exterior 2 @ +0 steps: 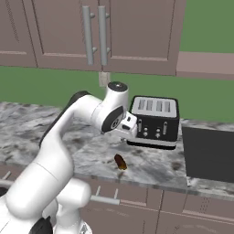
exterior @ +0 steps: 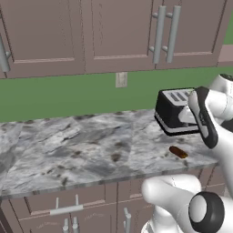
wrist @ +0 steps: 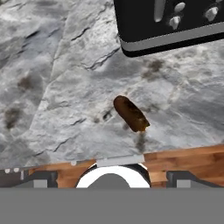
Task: Place the sweet potato in the correct fridge rack based on whether it is a fruit or vegetable. Finally, close the fridge door.
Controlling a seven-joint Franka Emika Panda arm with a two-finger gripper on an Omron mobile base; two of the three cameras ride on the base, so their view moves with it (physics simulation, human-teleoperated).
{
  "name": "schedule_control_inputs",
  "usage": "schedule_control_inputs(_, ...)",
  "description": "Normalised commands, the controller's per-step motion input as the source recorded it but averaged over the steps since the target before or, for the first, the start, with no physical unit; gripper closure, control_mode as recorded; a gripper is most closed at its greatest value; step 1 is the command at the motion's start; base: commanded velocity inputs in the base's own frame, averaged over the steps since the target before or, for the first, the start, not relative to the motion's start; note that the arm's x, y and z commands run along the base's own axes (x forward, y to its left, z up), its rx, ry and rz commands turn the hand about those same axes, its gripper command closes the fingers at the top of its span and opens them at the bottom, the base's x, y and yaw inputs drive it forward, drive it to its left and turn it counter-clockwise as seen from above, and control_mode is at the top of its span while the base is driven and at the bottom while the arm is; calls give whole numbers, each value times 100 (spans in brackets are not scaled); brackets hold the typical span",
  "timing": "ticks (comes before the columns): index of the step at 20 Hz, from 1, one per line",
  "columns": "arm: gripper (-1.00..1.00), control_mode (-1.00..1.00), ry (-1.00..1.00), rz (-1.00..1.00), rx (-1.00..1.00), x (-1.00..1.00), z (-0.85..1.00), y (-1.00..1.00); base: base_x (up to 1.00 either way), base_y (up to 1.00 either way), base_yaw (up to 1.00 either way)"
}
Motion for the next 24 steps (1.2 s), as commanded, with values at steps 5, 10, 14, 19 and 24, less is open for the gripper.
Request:
schedule_control_inputs(5, -100, -100, 0, 0, -1, 12, -81, 0, 0, 0, 0)
schedule_control_inputs(10, -100, -100, 0, 0, -10, 22, -66, 0, 0, 0, 0)
schedule_control_inputs(14, -100, -100, 0, 0, -13, 31, -54, -4, 0, 0, 0)
schedule_control_inputs(19, -100, -100, 3, 0, -14, 32, -46, -7, 0, 0, 0)
schedule_control_inputs(24, -100, -100, 5, 3, -13, 34, -30, 0, 0, 0, 0)
